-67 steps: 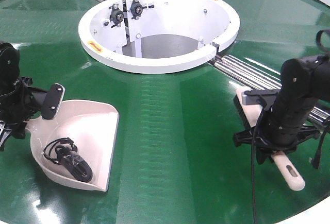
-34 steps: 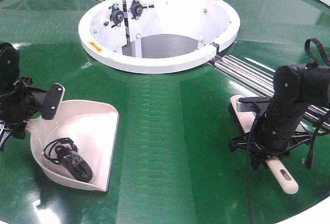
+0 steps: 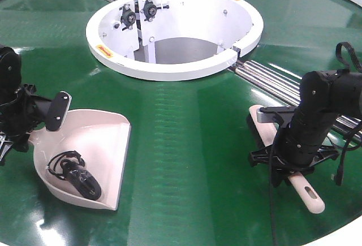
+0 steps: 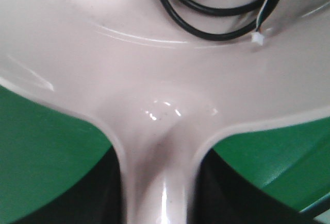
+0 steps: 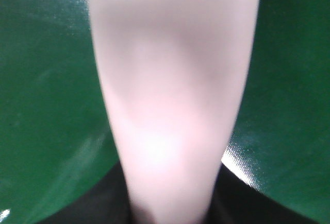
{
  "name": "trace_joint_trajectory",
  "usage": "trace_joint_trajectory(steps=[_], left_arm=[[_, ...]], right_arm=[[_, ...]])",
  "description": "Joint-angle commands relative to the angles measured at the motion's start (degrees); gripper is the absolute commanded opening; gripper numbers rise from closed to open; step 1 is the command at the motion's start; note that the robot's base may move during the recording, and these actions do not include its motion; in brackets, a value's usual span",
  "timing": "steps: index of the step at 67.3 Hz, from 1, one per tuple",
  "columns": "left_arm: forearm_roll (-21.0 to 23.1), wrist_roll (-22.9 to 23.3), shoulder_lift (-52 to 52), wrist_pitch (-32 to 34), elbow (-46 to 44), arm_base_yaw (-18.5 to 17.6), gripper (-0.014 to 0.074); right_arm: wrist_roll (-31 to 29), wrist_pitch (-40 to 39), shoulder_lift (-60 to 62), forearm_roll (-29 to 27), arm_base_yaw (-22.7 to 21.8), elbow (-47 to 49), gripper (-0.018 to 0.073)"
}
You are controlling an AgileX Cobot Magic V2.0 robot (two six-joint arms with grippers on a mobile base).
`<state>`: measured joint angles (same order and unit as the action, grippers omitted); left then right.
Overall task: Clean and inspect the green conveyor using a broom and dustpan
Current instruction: 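Move the brush back and lower it onto the conveyor with the right gripper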
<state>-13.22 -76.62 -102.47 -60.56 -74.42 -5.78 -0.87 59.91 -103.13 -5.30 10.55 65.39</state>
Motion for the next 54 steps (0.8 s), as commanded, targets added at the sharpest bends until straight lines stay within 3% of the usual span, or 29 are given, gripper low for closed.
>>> trace_joint_trajectory(steps=[1,54], left_arm=[[1.5,0.46,2.02,1.66,-1.71,-0.3,-0.0007],[2.41,0.46,1.96,0.14,-1.71,-0.3,0.0025]], right_arm=[[-0.71,-0.08,2.42,-0.32,-0.26,1.14,0.001],[-1.12,1.15,2.42,-0.32,-0.26,1.14,0.006]])
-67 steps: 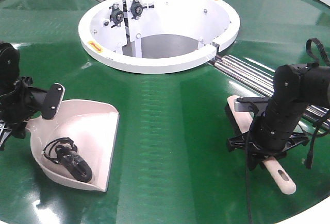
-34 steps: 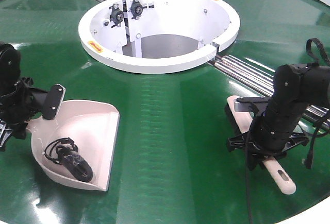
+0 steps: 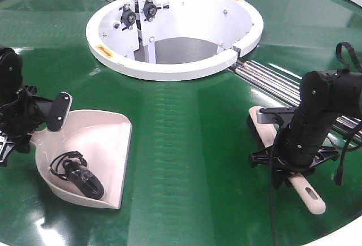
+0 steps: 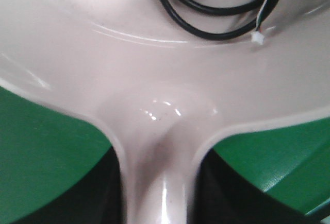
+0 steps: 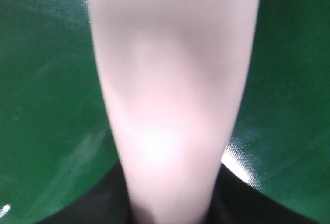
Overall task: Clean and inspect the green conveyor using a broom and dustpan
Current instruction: 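Move the brush back and lower it onto the conveyor with the right gripper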
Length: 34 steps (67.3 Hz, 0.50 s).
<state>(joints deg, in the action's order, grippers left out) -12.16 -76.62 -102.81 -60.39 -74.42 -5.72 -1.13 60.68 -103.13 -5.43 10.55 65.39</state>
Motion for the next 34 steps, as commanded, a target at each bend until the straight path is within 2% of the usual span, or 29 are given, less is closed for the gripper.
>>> trace_joint_trajectory(steps=[1,14,34], left_arm=[[1.35,0.46,2.29,-0.24,-1.71,-0.36,0.0029],[1.35,0.46,2.29,-2.14,-1.71,-0.36,0.01],[1.4,3.0,2.29,-1.55,-1.71,-0.36,0.0301]], right_arm=[[-0.86,0.37,2.42,-0.19,-0.26,1.14,0.0064],[-1.61,0.44,2.42,-0.19,-0.26,1.14,0.0141],[-1.76,0.06,2.42,-0.19,-0.26,1.14,0.0375]])
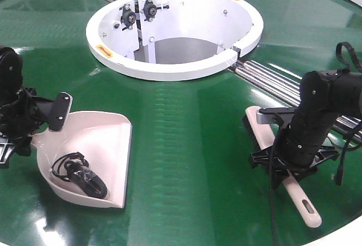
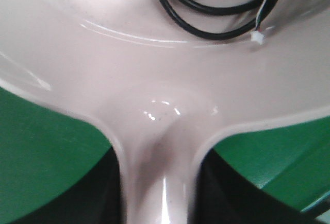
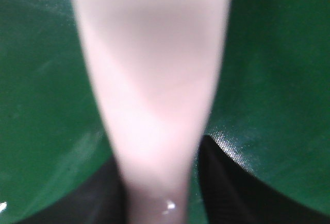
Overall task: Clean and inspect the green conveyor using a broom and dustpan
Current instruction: 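Move the brush back and lower it onto the conveyor with the right gripper, then lower the dustpan onto the conveyor and release both grippers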
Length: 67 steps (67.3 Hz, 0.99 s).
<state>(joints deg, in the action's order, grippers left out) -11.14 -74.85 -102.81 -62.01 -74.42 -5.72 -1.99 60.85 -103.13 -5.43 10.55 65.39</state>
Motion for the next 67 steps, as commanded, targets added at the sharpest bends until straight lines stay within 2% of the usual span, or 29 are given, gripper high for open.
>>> trace_joint_trajectory(steps=[1,10,19,39,55,67], left_arm=[[0.52,1.23,2.29,0.08,-1.71,-0.36,0.0307],[0.74,1.23,2.36,0.08,-1.71,-0.36,0.0382],[0.86,1.23,2.68,0.08,-1.71,-0.36,0.0423],[6.75,1.27,5.18,-2.48,-1.71,-0.36,0.0426],[6.79,1.53,10.42,-3.8,-1.31,-0.36,0.0426],[6.92,6.27,15.99,-3.17,-0.09,-0.36,0.0426]], right_arm=[[-0.89,-0.11,2.42,-0.19,-0.26,1.14,0.0386],[-1.12,-0.11,2.42,-0.19,-0.26,1.2,0.0465],[-1.72,-0.03,2.42,0.1,-0.26,2.0,0.0489],[-1.87,3.17,5.9,1.75,-0.26,5.48,0.0489],[-0.9,2.17,11.33,6.18,-0.26,5.48,0.0489],[-1.07,-2.49,17.02,6.32,-0.26,5.48,0.0489]])
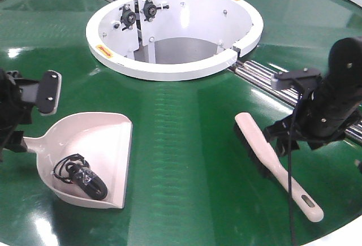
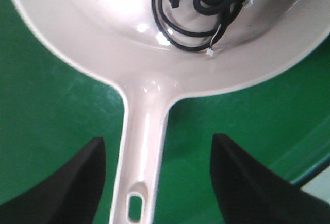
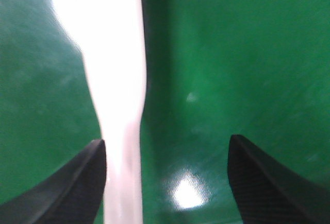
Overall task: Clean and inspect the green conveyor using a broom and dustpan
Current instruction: 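Lower the dustpan onto the conveyor and release both grippers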
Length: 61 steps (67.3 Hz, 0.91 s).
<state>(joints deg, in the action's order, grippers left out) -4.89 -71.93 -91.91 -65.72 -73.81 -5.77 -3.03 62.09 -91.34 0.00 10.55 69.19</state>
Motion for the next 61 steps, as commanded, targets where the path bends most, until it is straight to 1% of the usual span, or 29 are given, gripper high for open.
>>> trace_joint_trajectory(steps=[1,5,8,11,14,16,18,23,24,26,31,34,41,46,55,61], left_arm=[[0.8,3.93,5.57,0.46,-0.65,-0.31,0.0426],[1.57,6.34,7.59,0.38,-0.65,-0.31,0.0426],[2.6,9.17,9.25,0.38,-0.65,-0.31,0.0426],[3.93,12.86,10.91,0.43,-0.65,-0.31,0.0426],[4.89,17.75,12.57,0.71,-0.65,-0.31,0.0426],[5.19,19.9,13.71,1.23,-0.65,-0.31,0.0426],[5.19,23.42,14.86,2.01,-0.65,-0.31,0.0426],[5.19,30.57,17.98,5.5,-0.65,-0.31,0.0426],[5.29,32.76,18.54,6.37,-0.65,-0.31,0.0426],[5.49,35.61,19.73,8.08,-0.65,-0.31,0.0426],[5.63,41.63,23.32,13.22,-0.65,-0.31,0.0426],[5.63,44.78,25.2,14.92,-0.59,-0.31,0.0426],[5.27,50.69,30.5,18.61,1.37,-0.31,0.0426],[5.33,52.93,35.08,23.24,5.23,-0.31,0.0426],[5.67,54.12,48.64,35.44,17.89,-0.74,0.0426],[5.62,58.15,58.12,43.0,26.86,-1.87,0.0426]], right_arm=[[-0.1,-4.3,5.78,0.89,-0.26,1.67,0.0489],[-0.24,-6.58,7.89,0.89,-0.26,1.67,0.0487],[-0.29,-8.33,9.41,0.89,-0.26,1.67,0.0487],[-0.29,-9.92,10.89,0.89,-0.26,1.67,0.0487],[-0.29,-11.54,12.34,0.81,-0.26,1.67,0.0487],[-0.24,-12.64,13.28,0.81,-0.26,1.67,0.0487],[-0.29,-13.83,14.43,0.66,-0.26,1.67,0.0487],[-0.56,-16.52,16.92,0.0,-0.26,1.23,0.0487],[-0.7,-17.01,17.64,0.0,-0.26,1.15,0.0487],[-1.18,-18.05,18.63,0.0,-0.26,0.77,0.0487],[-1.94,-22.29,21.74,0.0,-0.26,-0.61,0.0487],[-2.42,-24.95,23.56,0.0,-0.26,-1.96,0.0487],[-2.54,-31.88,29.19,0.0,-0.26,-6.28,0.0487],[-2.54,-35.69,33.14,-0.57,-0.26,-10.48,0.0487],[-2.58,-43.05,41.96,-0.44,-0.26,-18.88,0.0487],[-2.58,-48.15,48.9,-0.44,-0.26,-24.84,0.0487]])
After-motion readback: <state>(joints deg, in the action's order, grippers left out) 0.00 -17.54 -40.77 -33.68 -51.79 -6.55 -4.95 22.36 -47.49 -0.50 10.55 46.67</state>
